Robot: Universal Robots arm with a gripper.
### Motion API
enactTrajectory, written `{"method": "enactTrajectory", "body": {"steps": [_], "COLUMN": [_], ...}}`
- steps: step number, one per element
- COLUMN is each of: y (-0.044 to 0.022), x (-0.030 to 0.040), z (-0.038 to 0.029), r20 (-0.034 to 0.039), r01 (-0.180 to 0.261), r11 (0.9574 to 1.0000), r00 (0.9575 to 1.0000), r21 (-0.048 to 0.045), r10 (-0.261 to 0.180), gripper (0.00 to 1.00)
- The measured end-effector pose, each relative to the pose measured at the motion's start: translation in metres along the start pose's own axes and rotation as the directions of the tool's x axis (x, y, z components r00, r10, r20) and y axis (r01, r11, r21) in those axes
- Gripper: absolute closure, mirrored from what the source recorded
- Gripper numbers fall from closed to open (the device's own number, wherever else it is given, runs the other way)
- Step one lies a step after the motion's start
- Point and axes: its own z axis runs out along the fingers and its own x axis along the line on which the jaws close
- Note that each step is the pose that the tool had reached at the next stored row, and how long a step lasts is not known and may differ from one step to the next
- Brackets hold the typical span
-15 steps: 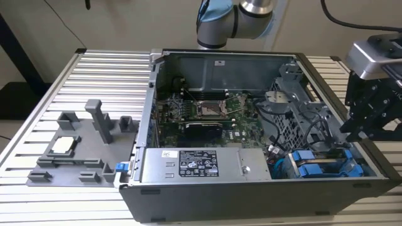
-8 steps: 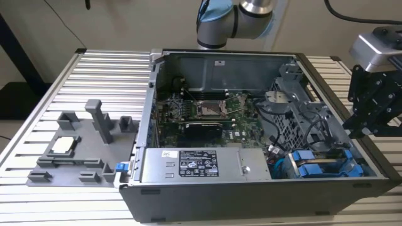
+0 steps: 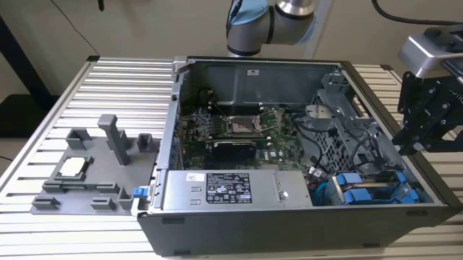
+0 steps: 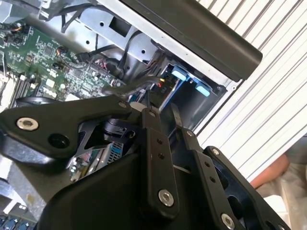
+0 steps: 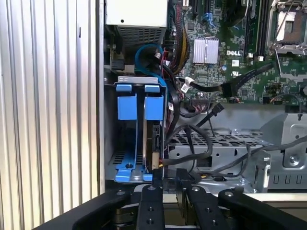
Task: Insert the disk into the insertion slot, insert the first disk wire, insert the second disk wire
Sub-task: 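Insert the first disk wire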
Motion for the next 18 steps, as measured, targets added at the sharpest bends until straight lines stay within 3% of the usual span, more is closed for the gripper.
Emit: {"method": "enactTrajectory", "body": {"steps": [13,15,18], "y": [0.0026,0.0031,0.004], "x": [-0.0288,-0.0317,-0.0367], "z": [0.0065,0.0078,0.009], "r20": [-0.0003,-0.0003,-0.0002], "r01": [-0.005,-0.006,-0.007], "r11": [1.0,1.0,0.9998], "r00": [1.0,1.0,1.0], "r21": [-0.0008,-0.0056,-0.0207], "r10": [0.005,0.006,0.007], "gripper": [0.73,0.73,0.73]}}
